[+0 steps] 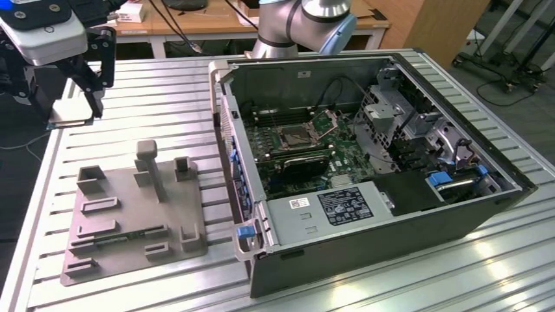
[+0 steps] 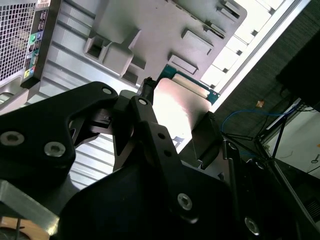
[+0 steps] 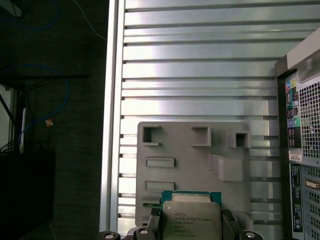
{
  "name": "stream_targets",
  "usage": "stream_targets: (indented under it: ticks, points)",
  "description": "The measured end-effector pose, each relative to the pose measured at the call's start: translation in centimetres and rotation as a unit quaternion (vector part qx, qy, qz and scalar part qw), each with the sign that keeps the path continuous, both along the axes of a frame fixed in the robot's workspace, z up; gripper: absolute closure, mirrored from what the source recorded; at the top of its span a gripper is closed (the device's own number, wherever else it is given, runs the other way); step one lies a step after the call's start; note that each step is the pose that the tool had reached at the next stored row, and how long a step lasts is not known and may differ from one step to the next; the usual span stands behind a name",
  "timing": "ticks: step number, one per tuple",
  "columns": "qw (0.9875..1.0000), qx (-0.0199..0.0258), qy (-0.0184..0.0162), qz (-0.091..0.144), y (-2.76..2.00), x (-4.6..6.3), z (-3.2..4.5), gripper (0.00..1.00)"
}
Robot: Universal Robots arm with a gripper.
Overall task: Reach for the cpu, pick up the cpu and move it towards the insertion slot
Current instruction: 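Pick up the cpu and move it towards the insertion slot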
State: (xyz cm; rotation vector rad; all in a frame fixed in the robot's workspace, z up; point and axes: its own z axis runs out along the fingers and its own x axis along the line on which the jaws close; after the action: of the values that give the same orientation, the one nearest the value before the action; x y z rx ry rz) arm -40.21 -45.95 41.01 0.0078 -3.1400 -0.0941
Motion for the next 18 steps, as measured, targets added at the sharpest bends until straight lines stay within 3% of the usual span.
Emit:
stream_targets:
  ticks: [18]
  points:
    - [1.0000,0.0000,0.0000,0.000,0.00,0.45,0.00,0.45]
